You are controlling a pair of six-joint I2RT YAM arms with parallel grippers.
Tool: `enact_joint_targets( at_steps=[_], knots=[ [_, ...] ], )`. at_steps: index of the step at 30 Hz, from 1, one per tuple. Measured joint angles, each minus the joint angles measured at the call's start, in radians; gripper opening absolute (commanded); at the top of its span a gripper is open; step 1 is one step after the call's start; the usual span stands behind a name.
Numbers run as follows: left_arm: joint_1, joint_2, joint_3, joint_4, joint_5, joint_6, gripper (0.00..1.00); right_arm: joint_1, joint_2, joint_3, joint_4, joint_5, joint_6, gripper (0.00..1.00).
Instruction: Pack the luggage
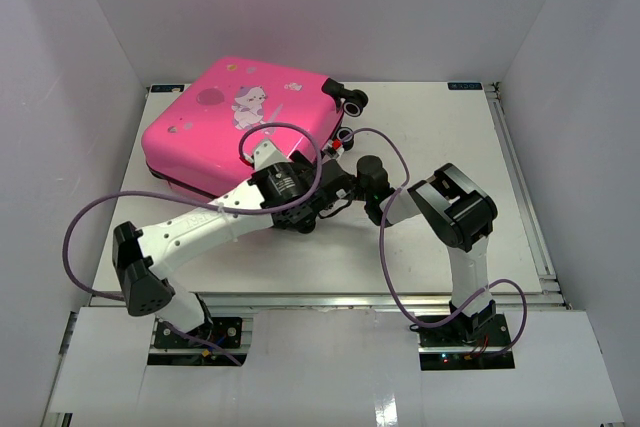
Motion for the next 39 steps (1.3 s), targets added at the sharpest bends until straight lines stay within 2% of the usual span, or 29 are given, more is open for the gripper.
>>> enact_joint_targets(
  at_steps=[5, 11, 21, 23, 26, 28, 30, 32, 33, 39],
  knots=[
    [0.002, -0.107, -0.097, -0.043, -0.03, -0.002, 0.82, -0.001, 0.0, -0.004, 0.002, 0.004, -0.005, 0.08],
    [0.004, -0.182, -0.187, -0.065, -0.053, -0.031, 0.9, -0.008, 0.0, -0.006, 0.001, 0.001, -0.009, 0.08],
    [0.012, -0.022, -0.122, -0.064, -0.101, -0.084, 0.92, -0.01, 0.0, -0.011, 0.006, -0.008, -0.009, 0.08],
    [0.02, 0.023, -0.104, -0.062, -0.104, -0.091, 0.9, -0.01, 0.0, -0.012, 0.008, -0.008, -0.009, 0.08],
    [0.042, 0.092, -0.098, -0.056, -0.102, -0.12, 0.74, -0.01, -0.006, -0.019, 0.008, -0.007, -0.016, 0.08],
    [0.056, 0.124, -0.108, -0.049, -0.096, -0.143, 0.5, -0.011, -0.011, -0.025, 0.006, -0.004, -0.023, 0.08],
    [0.058, 0.12, -0.12, -0.053, -0.095, -0.19, 0.33, -0.011, -0.011, -0.029, -0.007, 0.0, -0.027, 0.08],
    [0.069, 0.088, -0.14, -0.045, -0.064, -0.249, 0.06, -0.011, -0.011, -0.032, -0.018, 0.008, -0.028, 0.08],
    [0.073, 0.074, -0.153, -0.036, -0.056, -0.255, 0.0, -0.011, -0.011, -0.032, -0.022, 0.011, -0.03, 0.08],
    [0.059, -0.007, -0.271, 0.073, -0.096, -0.263, 0.0, -0.008, -0.049, -0.042, -0.092, 0.063, -0.07, 0.08]
  ],
)
